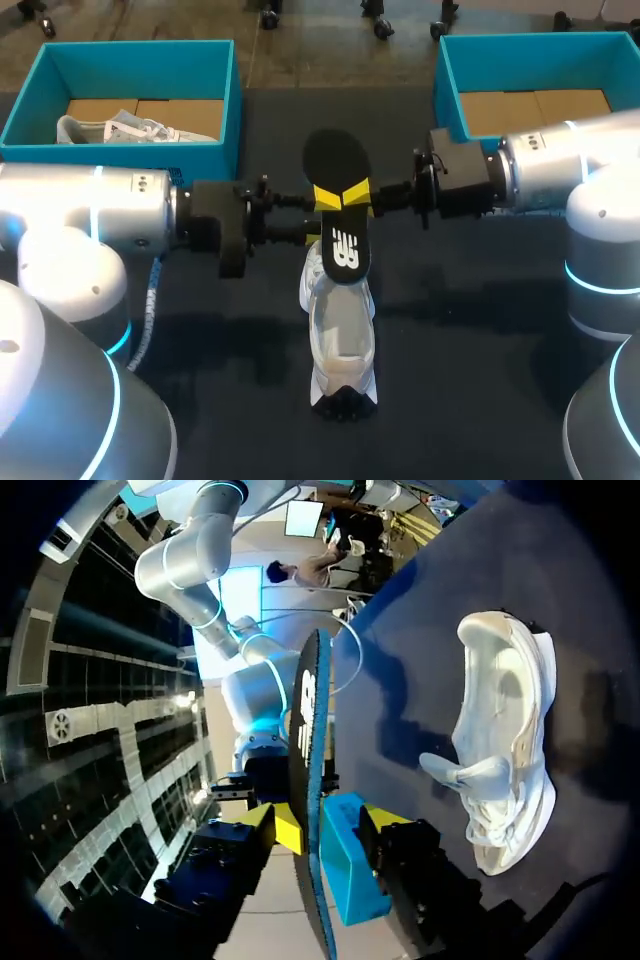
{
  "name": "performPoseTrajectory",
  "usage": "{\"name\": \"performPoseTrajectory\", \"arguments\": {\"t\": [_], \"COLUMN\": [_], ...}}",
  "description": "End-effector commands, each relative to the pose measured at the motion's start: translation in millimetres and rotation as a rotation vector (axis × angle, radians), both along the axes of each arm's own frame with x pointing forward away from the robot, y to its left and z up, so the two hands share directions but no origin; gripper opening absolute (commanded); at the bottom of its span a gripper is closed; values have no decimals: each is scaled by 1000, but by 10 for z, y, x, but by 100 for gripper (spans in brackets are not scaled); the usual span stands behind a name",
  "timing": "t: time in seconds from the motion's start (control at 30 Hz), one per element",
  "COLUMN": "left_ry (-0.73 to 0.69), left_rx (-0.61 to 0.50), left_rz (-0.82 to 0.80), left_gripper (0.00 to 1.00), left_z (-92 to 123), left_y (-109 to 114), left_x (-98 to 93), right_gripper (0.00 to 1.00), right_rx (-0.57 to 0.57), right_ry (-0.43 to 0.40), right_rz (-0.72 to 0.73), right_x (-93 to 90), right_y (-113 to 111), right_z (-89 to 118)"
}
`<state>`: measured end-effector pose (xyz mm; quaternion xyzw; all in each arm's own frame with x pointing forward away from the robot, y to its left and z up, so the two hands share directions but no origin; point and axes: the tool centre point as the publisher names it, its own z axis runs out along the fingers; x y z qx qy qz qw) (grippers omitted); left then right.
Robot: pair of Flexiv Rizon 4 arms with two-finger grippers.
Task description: Take the shoe out of the shoebox, open the shoe tongue, remove and reinsert the insole, then place the shoe into the shoebox
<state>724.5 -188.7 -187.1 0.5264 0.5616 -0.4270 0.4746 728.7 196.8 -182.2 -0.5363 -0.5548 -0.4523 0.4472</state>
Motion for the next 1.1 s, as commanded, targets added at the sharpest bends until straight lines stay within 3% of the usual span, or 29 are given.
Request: {"name": "performPoseTrajectory", "arguments": {"t": [0.03,0.13,0.23,0.6,0.77,0.93,1.03,1.1], "left_ry": [65,103,-50,-50,8,-12,-49,-49], "left_rx": [152,282,408,408,611,685,870,870], "left_rz": [-69,-113,-76,-76,-65,-64,28,28], "left_gripper": [100,100,100,100,100,100,100,100], "left_z": [223,365,599,599,740,953,1052,1052], "left_y": [310,433,550,550,549,578,495,495], "left_x": [-16,24,75,75,248,423,585,585], "right_gripper": [0,0,0,0,0,0,0,0], "right_rx": [6,21,32,32,32,32,32,32], "right_ry": [-1,-1,6,6,6,6,6,6], "right_rz": [-14,-20,-22,-22,-22,-22,-22,-22], "right_x": [-50,-64,-65,-65,-65,-65,-65,-65], "right_y": [-11,-20,-32,-32,-32,-32,-32,-32], "right_z": [-52,-93,-136,-136,-136,-136,-136,-136]}}
